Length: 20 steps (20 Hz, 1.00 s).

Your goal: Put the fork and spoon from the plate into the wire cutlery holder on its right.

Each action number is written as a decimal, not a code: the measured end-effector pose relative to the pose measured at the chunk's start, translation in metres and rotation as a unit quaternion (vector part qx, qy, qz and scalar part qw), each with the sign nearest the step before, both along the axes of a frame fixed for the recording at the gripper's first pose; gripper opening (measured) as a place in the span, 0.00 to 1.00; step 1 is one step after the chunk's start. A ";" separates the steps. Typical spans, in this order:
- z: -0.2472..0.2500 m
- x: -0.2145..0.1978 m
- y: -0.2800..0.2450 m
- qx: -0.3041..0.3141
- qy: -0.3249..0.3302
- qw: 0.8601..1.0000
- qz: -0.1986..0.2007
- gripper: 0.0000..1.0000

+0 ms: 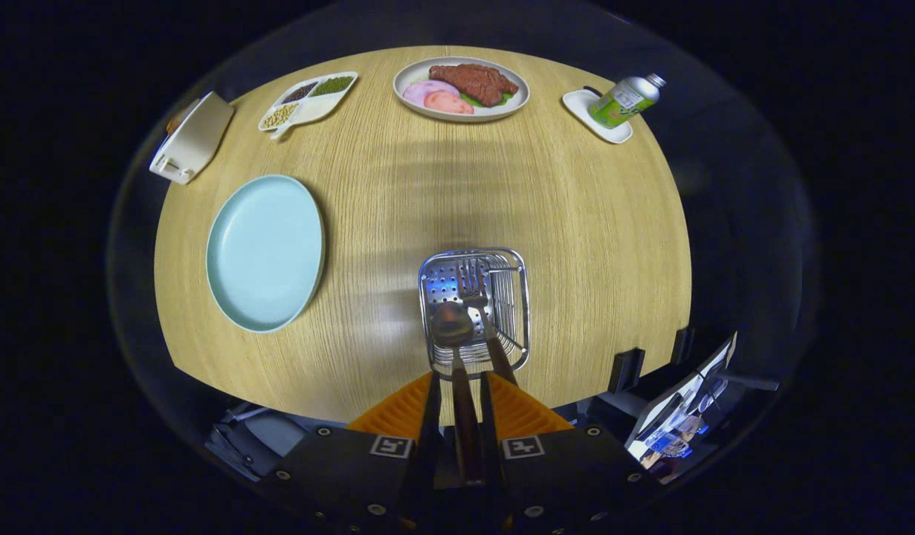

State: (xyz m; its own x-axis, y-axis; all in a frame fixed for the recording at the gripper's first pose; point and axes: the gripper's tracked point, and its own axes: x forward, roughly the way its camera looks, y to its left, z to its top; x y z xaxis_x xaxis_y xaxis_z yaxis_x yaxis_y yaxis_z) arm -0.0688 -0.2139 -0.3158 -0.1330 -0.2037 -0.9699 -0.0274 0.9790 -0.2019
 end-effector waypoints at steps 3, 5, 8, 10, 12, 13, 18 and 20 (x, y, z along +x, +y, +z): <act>0.017 0.014 0.001 -0.003 -0.058 0.998 -0.025 0.58; 0.031 0.027 0.005 0.004 -0.108 0.993 -0.038 0.75; 0.064 0.055 0.013 0.018 -0.212 0.976 -0.040 0.82; 0.096 0.076 0.022 0.022 -0.295 0.955 -0.032 0.86; 0.135 0.093 0.031 0.022 -0.371 0.928 -0.016 0.88; 0.154 0.100 0.039 0.025 -0.410 0.912 -0.007 0.88; 0.259 0.120 0.099 0.077 -0.579 0.811 0.025 0.88; 0.294 0.119 0.116 0.099 -0.626 0.773 0.038 0.89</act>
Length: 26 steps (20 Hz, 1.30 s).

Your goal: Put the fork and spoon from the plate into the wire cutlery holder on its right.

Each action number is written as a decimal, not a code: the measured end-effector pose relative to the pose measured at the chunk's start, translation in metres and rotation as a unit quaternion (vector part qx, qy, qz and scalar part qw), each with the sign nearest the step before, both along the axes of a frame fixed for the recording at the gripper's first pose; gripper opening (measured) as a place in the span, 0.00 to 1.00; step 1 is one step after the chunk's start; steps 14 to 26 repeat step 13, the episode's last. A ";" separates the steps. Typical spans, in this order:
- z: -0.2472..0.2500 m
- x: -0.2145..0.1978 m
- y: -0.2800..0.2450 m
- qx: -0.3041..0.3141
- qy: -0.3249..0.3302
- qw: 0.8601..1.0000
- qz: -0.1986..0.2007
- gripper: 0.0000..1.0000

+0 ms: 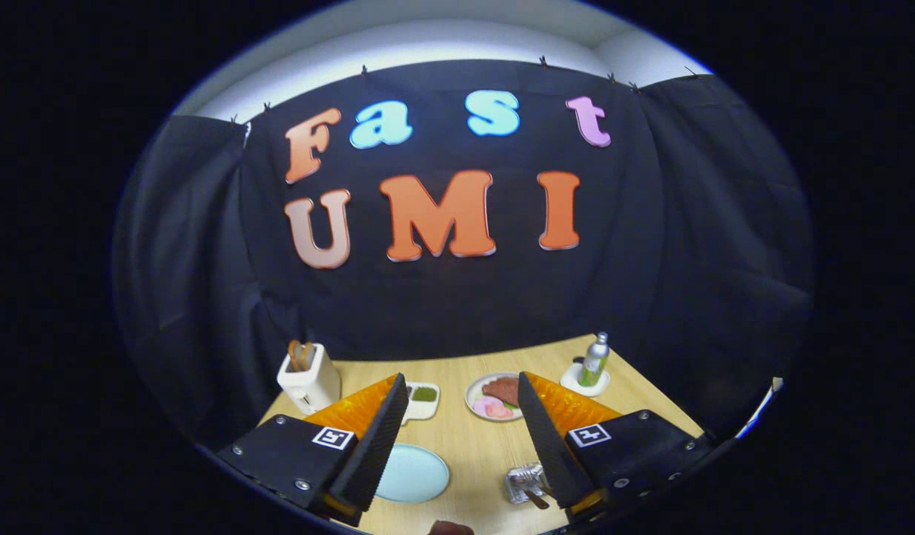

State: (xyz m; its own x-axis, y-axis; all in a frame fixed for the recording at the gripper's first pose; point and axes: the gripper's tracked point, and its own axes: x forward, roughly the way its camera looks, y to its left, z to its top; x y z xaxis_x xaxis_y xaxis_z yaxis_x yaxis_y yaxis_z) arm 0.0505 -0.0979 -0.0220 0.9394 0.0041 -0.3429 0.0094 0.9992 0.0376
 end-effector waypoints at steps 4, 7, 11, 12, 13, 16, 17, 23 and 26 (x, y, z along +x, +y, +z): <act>0.054 -0.012 0.014 0.017 -0.099 0.994 0.036 0.89; 0.082 -0.023 0.007 0.023 -0.146 0.988 0.047 0.93; 0.096 -0.032 -0.012 0.031 -0.179 0.982 0.051 0.97; 0.098 -0.035 -0.023 0.029 -0.184 0.981 0.049 0.97; 0.099 -0.035 -0.031 0.030 -0.189 0.980 0.045 0.96; 0.099 -0.035 -0.031 0.030 -0.189 0.980 0.045 0.96; 0.099 -0.035 -0.031 0.030 -0.189 0.980 0.045 0.96; 0.099 -0.035 -0.031 0.030 -0.189 0.980 0.045 0.96; 0.099 -0.035 -0.031 0.030 -0.189 0.980 0.045 0.96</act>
